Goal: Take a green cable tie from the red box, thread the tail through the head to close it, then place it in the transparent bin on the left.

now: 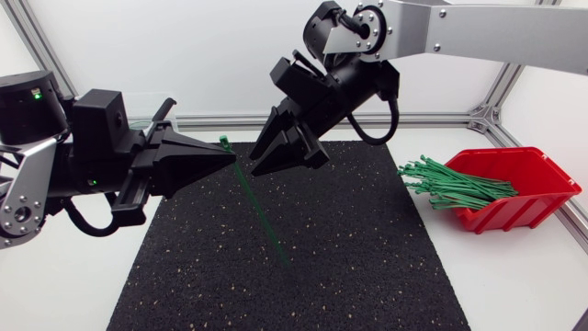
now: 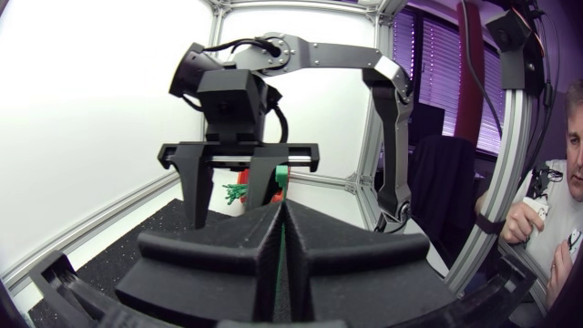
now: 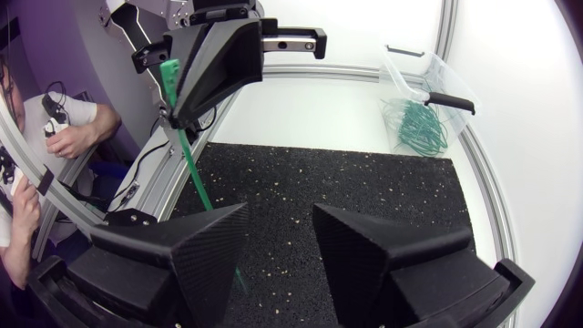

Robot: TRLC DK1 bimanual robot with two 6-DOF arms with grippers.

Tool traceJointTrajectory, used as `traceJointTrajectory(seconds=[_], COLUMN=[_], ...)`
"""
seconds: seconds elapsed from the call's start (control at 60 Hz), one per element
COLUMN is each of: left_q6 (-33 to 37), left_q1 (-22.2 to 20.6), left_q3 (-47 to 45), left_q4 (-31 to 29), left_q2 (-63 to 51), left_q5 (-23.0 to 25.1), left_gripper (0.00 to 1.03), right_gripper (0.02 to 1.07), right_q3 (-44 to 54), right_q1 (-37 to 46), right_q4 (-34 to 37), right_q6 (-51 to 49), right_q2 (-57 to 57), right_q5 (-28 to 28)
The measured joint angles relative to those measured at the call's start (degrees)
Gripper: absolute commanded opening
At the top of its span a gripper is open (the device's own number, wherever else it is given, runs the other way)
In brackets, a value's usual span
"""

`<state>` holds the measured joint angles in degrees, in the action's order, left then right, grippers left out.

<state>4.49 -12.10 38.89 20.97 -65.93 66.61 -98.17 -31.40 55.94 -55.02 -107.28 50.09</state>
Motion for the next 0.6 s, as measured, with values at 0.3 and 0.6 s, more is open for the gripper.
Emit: traceJointTrajectory(seconds=[0.3, 0.6], left_q6=[0.28, 0.44], left_q1=[0.11, 0.09], left_q3=[0.09, 0.83], left_q4=[-0.37, -0.48], left_q2=[-1.55, -3.13], left_q5=[-4.7, -6.08], left_gripper=[0.04, 0.04], right_gripper=[0.52, 0.44], right_q3=[10.99, 20.31], right_q1=[-0.39, -3.67], right_q4=[-11.91, -22.93], right_q6=[9.03, 18.01], right_q2=[12.07, 16.96], right_q5=[-3.91, -6.69])
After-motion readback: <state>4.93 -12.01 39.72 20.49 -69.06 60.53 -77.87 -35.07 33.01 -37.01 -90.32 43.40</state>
